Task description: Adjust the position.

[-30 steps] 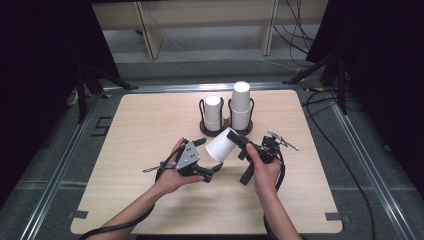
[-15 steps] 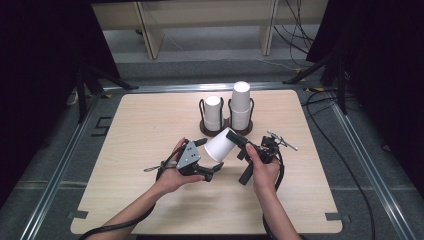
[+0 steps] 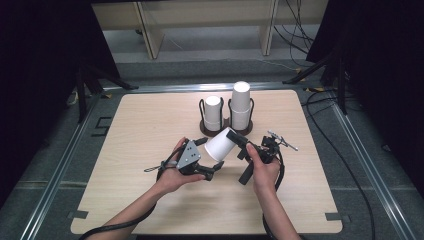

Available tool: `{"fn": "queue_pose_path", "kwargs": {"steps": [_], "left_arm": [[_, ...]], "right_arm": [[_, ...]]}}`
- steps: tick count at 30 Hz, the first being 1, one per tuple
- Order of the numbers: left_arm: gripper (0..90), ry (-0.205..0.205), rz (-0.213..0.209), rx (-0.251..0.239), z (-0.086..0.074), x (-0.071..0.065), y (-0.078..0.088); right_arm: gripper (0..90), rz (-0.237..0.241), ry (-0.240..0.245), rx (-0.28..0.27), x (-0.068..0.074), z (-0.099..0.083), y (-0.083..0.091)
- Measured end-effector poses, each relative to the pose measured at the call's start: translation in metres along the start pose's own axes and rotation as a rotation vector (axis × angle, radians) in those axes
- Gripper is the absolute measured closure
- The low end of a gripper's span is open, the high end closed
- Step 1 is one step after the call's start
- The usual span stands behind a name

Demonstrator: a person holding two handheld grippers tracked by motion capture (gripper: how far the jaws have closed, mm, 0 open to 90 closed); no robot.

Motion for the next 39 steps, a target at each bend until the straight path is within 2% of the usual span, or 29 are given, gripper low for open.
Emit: {"fn": "queue_pose_path", "kwargs": {"steps": [9,14,15,17,22,24,26,28,35,36,37,39], "left_arm": [[8.0,0.001,-0.002,-0.005,-0.0004,0.0006,-0.0018],[14.5,-0.014,-0.006,-0.008,0.0007,-0.0001,-0.0008],[14.8,-0.014,-0.006,-0.010,0.0011,-0.0001,-0.0006],[15.8,-0.017,-0.008,-0.011,0.0015,0.0002,-0.0003],[19.3,-0.025,-0.014,-0.007,0.0025,0.0016,0.0016],[20.5,-0.027,-0.011,-0.009,0.0026,0.0028,0.0021],[21.4,-0.020,-0.015,-0.008,0.0029,0.0030,0.0026],[22.4,-0.020,-0.016,-0.009,0.0033,0.0035,0.0030],[24.3,-0.018,-0.020,-0.016,0.0058,0.0038,0.0047],[24.6,-0.018,-0.021,-0.017,0.0061,0.0040,0.0049],[24.9,-0.016,-0.023,-0.022,0.0065,0.0039,0.0048],[25.3,-0.018,-0.024,-0.021,0.0066,0.0038,0.0048]], "right_arm": [[36.5,0.005,-0.012,-0.003,0.0008,0.0004,0.0005],[36.5,0.004,-0.006,-0.014,-0.0005,0.0008,-0.0001],[36.5,0.030,-0.053,-0.005,0.0023,-0.0001,0.0004],[36.3,0.022,-0.055,-0.007,0.0026,0.0002,0.0010],[35.3,0.036,-0.058,-0.007,0.0023,0.0008,0.0006],[35.0,0.031,-0.043,-0.011,0.0019,0.0013,-0.0003],[34.6,0.049,-0.041,-0.009,0.0030,0.0014,-0.0008],[34.2,0.023,-0.040,-0.002,0.0036,0.0009,-0.0008],[33.2,0.024,-0.025,0.006,0.0048,0.0012,-0.0004],[33.1,0.023,0.029,-0.007,0.0024,0.0026,-0.0007],[33.1,0.015,0.039,-0.010,0.0022,0.0032,-0.0007],[33.1,0.019,0.013,-0.006,0.0036,0.0033,-0.0008]]}}
Point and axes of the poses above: each handheld gripper's, and its own axes: y roughly backward along the jaws, z roughly out of its top, x roughly to its left, the point moved 5 cm from there along -y, roughly forward along the jaws, and after that the axes turned 1 degree about -y, right-handed, at the moved point
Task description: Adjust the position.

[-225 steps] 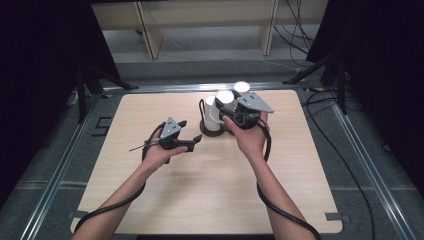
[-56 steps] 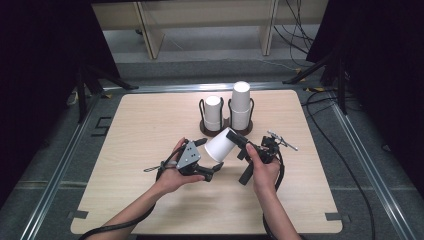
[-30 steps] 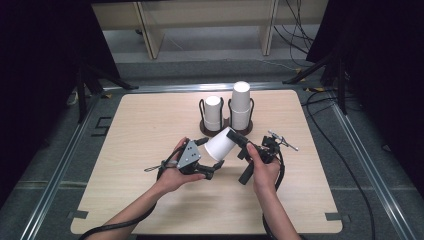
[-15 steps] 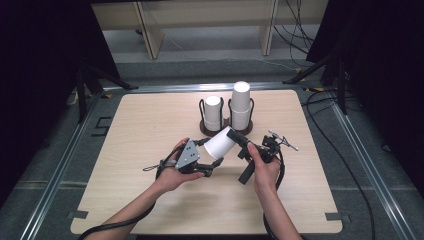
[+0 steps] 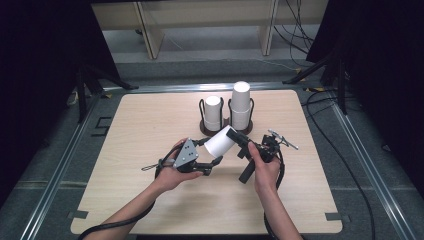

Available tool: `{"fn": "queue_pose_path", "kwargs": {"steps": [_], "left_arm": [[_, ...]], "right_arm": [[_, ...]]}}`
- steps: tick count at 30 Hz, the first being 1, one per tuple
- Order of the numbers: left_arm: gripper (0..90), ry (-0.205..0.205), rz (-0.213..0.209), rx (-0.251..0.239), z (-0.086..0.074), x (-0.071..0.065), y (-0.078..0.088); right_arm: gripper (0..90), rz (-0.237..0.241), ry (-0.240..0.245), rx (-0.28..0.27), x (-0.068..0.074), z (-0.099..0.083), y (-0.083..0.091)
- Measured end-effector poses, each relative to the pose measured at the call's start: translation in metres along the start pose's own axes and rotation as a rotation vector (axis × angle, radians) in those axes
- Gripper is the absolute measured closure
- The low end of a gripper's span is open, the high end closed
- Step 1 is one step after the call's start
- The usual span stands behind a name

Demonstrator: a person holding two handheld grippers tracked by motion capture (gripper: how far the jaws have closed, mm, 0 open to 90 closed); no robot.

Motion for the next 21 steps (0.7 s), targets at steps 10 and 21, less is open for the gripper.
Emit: {"fn": "queue_pose_path", "kwargs": {"steps": [10,21], "left_arm": [[26.5,-0.007,-0.008,0.018,-0.0005,0.0011,0.0009],[27.1,-0.019,-0.028,0.051,-0.0018,0.0035,0.0043]], "right_arm": [[33.2,0.004,0.053,-0.024,0.0002,0.0040,0.0004],[33.1,-0.018,0.157,-0.030,0.0030,0.0097,0.0063]]}}
Point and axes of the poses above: each handheld gripper's, and its own axes: y roughly backward along the jaws, z roughly out of its top, x roughly to its left, the point moved 5 cm from there along -y, roughly forward along the jaws, and after that the axes turned 1 degree about -y, right-handed, at the moved point
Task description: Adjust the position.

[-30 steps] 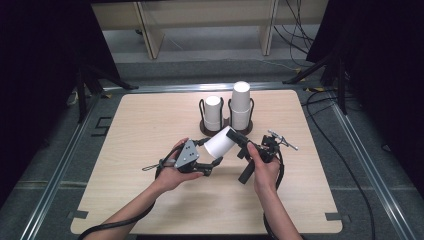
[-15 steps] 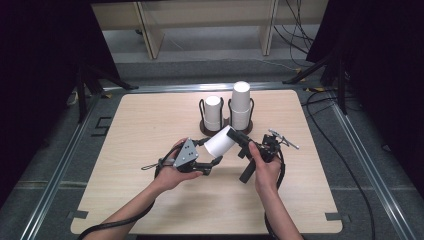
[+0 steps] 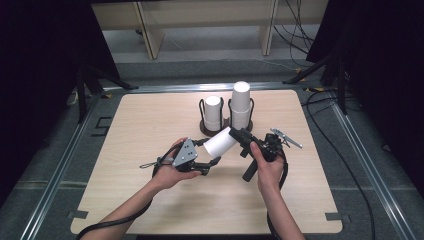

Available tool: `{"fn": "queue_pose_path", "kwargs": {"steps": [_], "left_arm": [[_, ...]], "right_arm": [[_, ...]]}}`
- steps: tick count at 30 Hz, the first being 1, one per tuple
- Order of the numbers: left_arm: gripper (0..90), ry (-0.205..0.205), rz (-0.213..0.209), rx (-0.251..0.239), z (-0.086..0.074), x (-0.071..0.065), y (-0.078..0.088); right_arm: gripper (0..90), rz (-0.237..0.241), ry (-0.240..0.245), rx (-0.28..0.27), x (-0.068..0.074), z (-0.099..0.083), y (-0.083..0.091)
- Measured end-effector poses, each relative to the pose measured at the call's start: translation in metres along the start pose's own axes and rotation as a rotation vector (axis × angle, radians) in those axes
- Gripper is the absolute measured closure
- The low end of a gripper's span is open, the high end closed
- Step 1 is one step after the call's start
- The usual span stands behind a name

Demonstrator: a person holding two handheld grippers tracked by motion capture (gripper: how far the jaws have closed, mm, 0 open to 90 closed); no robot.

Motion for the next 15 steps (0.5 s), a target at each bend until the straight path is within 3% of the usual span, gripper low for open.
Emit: {"fn": "queue_pose_path", "kwargs": {"steps": [9,15], "left_arm": [[27.9,-0.005,-0.010,0.017,0.000,0.003,0.003],[27.9,-0.015,-0.003,0.055,-0.005,0.010,0.010]], "right_arm": [[32.9,-0.005,0.043,-0.002,0.004,0.003,0.002],[26.8,-0.053,0.225,-0.017,0.000,0.004,0.007]]}}
Point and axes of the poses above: each handheld gripper's, and its own axes: y roughly backward along the jaws, z roughly out of its top, x roughly to its left, the point moved 5 cm from there along -y, roughly forward along the jaws, and after that the axes turned 1 degree about -y, right-handed, at the moved point
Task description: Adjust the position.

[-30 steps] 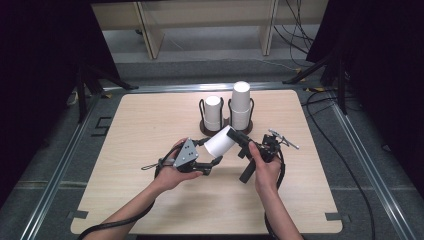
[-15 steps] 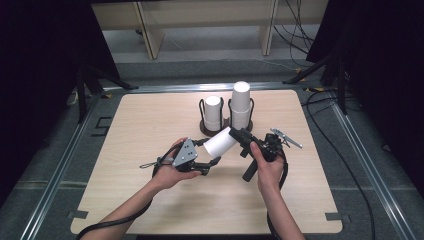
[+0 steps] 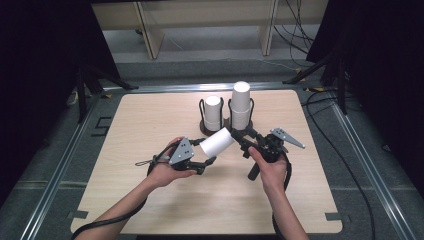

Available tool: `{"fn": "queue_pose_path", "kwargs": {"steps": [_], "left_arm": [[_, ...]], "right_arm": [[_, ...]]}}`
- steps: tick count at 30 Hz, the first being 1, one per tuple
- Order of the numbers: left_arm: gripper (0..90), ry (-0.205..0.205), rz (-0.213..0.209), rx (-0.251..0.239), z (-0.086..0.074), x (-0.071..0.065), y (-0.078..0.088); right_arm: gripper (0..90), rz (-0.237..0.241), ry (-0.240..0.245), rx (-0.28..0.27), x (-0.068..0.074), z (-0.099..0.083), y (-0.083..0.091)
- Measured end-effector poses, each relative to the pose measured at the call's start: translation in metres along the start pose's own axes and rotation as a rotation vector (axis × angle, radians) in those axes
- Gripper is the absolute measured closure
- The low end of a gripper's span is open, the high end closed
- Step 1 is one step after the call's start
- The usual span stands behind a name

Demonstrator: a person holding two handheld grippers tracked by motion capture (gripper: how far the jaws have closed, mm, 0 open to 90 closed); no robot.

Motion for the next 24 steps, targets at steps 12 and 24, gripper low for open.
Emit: {"fn": "queue_pose_path", "kwargs": {"steps": [12,24], "left_arm": [[27.6,-0.023,-0.009,0.059,-0.003,0.013,0.014],[27.4,-0.084,-0.065,0.121,0.004,0.021,0.020]], "right_arm": [[27.1,-0.048,0.167,0.125,-0.012,-0.016,0.010],[27.5,-0.060,0.212,0.176,-0.022,-0.022,0.018]]}}
Point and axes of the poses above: each handheld gripper's, and its own axes: y roughly backward along the jaws, z roughly out of its top, x roughly to its left, the point moved 5 cm from there along -y, roughly forward along the jaws, and after that the axes turned 1 degree about -y, right-handed, at the moved point
